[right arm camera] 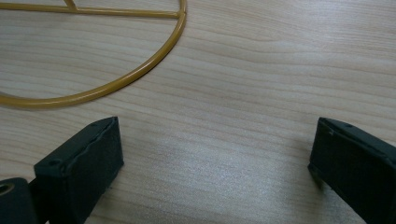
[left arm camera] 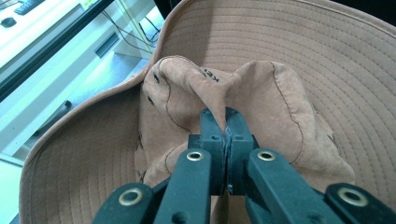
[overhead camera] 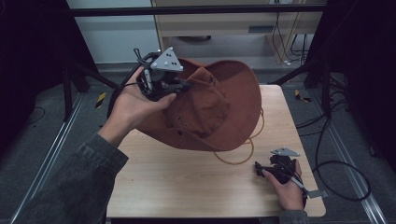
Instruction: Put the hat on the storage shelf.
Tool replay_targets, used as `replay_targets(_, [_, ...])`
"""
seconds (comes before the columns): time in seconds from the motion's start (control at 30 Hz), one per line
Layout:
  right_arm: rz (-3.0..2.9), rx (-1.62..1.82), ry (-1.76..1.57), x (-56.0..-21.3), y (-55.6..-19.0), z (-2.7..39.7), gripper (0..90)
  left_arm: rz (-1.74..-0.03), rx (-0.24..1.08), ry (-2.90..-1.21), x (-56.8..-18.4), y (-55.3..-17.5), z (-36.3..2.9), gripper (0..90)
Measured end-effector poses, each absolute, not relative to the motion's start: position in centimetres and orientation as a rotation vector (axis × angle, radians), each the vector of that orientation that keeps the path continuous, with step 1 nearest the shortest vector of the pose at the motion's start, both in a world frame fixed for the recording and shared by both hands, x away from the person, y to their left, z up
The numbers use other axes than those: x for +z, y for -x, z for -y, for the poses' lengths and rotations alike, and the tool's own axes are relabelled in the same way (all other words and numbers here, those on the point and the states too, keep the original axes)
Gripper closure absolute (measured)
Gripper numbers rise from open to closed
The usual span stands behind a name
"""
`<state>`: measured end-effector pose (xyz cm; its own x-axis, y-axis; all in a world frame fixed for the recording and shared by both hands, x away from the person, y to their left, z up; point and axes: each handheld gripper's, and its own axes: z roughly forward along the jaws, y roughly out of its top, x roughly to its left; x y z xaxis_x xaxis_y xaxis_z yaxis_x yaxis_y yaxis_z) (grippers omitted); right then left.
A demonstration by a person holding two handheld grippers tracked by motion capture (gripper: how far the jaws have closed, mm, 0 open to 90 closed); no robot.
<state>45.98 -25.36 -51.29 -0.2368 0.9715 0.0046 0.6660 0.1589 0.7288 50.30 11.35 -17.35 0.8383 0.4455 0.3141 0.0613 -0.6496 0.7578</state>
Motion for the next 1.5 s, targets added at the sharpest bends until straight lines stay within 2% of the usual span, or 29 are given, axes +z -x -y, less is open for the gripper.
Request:
replay_targets(0.43, [-1.968,0.858,-1.557,-51.3,-46.0,25.3,2.7,-0.337,0.618,-2.234,-17.6,-52.2,-8.2,88.7])
replay_targets(1.5, [-1.968,0.859,-1.556,-51.3,-46.0,25.3,2.7,-0.275,0.605,-2.265,-17.3,-53.5,-2.2,88.6])
